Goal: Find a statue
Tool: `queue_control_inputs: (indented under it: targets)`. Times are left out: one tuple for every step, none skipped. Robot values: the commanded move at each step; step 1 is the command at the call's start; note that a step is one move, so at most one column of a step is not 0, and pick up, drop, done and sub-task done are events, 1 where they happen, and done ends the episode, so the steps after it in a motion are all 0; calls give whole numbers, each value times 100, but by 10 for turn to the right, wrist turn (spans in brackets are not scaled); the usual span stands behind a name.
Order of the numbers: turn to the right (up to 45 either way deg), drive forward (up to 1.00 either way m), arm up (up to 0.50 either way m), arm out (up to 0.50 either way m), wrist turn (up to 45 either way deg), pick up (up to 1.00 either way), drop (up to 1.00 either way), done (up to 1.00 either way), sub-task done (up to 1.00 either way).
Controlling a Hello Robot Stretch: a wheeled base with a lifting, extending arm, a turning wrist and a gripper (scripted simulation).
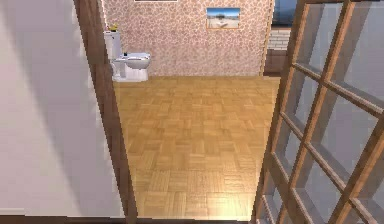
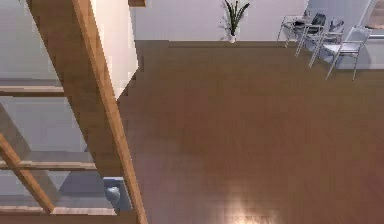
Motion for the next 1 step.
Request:
queue_control_inputs:
  targets:
    - [30,0,0,0,0,0,0,0,0]
